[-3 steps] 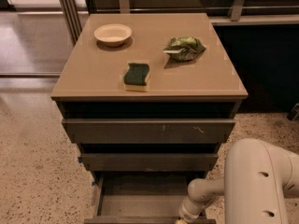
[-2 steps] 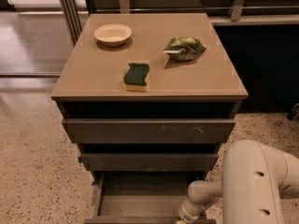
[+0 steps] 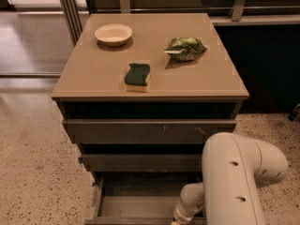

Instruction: Close bottom drawer

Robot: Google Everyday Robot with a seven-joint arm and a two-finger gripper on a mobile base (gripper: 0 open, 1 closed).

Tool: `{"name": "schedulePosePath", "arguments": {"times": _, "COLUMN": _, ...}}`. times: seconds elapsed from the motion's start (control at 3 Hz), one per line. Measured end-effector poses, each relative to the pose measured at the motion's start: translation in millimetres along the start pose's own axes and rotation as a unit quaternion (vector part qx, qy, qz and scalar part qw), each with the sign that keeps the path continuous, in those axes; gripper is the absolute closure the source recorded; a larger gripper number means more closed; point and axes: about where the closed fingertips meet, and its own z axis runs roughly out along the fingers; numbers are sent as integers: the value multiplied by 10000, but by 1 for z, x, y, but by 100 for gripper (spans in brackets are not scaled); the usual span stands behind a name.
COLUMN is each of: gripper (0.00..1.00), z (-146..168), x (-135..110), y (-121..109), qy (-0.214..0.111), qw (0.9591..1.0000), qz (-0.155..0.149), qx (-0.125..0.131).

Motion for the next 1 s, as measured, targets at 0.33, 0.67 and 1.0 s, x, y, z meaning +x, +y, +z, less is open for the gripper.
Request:
{"name": "schedulePosePath", "arguments": {"times": 0.33, "gripper": 0, "z": 0, "x": 2, "y": 1, "qy": 7, "qw": 10000, "qz": 2, "qx": -18}}
{"name": "schedulePosePath", "arguments": {"times": 0.67, "gripper": 0, "z": 0, "x": 2, "y": 2, "qy": -19, "qw": 10000, "qz": 21, "qx": 58}}
{"name": "schedulePosePath", "arguments": {"times": 1.0, "gripper": 0, "z": -7, "x": 26, "y": 5, "qy": 357, "qw": 9989, "qz": 55, "qx": 314}}
